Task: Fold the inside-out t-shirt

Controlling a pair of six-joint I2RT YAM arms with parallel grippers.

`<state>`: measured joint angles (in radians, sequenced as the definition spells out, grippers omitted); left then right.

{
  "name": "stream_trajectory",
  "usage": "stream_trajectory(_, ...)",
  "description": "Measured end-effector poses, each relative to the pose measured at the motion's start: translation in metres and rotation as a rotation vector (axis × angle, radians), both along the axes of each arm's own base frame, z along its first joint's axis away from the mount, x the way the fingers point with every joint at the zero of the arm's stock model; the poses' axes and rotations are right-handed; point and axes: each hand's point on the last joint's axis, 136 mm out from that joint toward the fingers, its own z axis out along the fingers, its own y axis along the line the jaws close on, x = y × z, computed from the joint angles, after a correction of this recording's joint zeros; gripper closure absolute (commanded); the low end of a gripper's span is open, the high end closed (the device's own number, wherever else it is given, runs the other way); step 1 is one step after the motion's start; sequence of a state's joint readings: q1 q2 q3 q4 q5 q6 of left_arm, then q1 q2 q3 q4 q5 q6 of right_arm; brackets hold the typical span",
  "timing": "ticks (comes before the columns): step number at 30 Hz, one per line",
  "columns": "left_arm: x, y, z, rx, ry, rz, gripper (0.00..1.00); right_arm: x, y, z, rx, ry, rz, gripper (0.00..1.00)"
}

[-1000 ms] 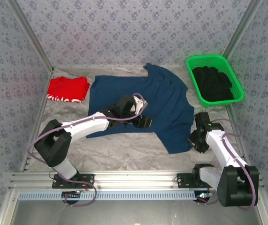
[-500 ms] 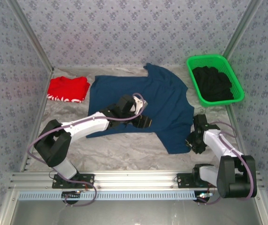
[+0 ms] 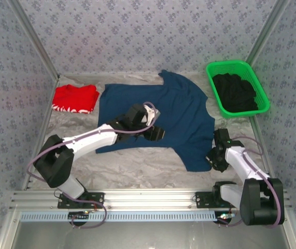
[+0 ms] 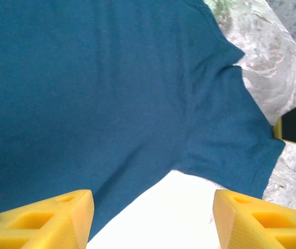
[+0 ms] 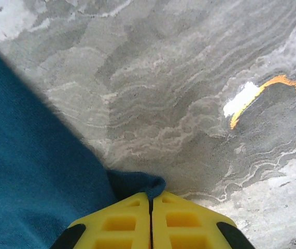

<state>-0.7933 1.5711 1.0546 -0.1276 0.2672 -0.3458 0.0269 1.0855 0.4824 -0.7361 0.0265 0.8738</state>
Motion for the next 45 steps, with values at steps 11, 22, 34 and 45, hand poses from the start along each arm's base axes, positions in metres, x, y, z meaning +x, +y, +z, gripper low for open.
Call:
stream_trajectory(11,0.032,0.139,-0.039,0.133,0.114,0.433,0.39,0.000,0.004,0.002,-0.028,-0.037,0.020,0.93)
stream_trajectory(22,-0.026,0.289,-0.111,0.323,0.365,0.910,0.35,0.007,0.009,0.009,-0.048,-0.061,0.076,1.00)
stream_trajectory(34,-0.038,0.296,-0.125,0.369,0.419,0.933,0.60,0.010,0.009,0.014,-0.048,-0.081,0.090,1.00)
stream_trajectory(45,-0.042,0.297,-0.132,0.381,0.439,0.935,0.83,0.009,0.009,0.016,-0.050,-0.080,0.097,1.00)
